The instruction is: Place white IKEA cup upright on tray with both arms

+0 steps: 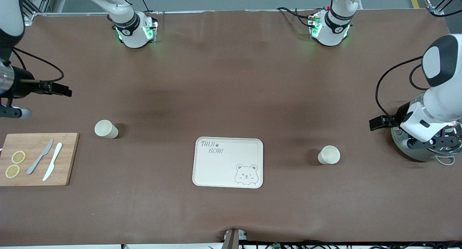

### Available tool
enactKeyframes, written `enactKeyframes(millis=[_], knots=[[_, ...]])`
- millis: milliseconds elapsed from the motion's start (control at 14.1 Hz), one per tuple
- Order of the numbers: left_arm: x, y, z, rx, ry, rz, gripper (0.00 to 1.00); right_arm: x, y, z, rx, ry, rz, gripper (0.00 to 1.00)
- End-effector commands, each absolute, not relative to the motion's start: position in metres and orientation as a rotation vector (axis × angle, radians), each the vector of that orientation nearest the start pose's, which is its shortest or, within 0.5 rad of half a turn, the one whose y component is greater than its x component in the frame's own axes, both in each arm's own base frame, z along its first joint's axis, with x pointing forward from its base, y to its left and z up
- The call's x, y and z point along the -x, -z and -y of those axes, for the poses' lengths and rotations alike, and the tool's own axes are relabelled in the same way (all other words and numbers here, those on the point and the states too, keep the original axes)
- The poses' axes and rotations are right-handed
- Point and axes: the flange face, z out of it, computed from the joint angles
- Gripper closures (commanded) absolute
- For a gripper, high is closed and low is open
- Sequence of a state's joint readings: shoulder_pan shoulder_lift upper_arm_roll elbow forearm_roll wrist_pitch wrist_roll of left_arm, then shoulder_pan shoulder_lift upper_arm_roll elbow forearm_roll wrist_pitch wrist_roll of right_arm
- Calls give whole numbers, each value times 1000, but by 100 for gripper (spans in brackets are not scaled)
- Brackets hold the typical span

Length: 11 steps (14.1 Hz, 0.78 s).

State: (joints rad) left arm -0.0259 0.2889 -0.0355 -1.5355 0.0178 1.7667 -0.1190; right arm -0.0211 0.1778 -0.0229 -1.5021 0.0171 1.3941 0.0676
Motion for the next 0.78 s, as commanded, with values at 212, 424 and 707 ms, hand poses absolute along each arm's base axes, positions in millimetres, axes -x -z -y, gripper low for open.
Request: enactKeyframes(millis=[212, 424, 707], knots=[[-651, -460, 36, 3106, -76, 87, 0, -606, -472, 23, 3109, -494, -194, 0], [-659, -425, 35, 3122, -33, 100, 0, -605, -431, 27, 3114, -453, -203, 0], [-669, -372, 48, 3119, -73, 181, 0, -593, -387, 35, 3108, -462, -225, 0]])
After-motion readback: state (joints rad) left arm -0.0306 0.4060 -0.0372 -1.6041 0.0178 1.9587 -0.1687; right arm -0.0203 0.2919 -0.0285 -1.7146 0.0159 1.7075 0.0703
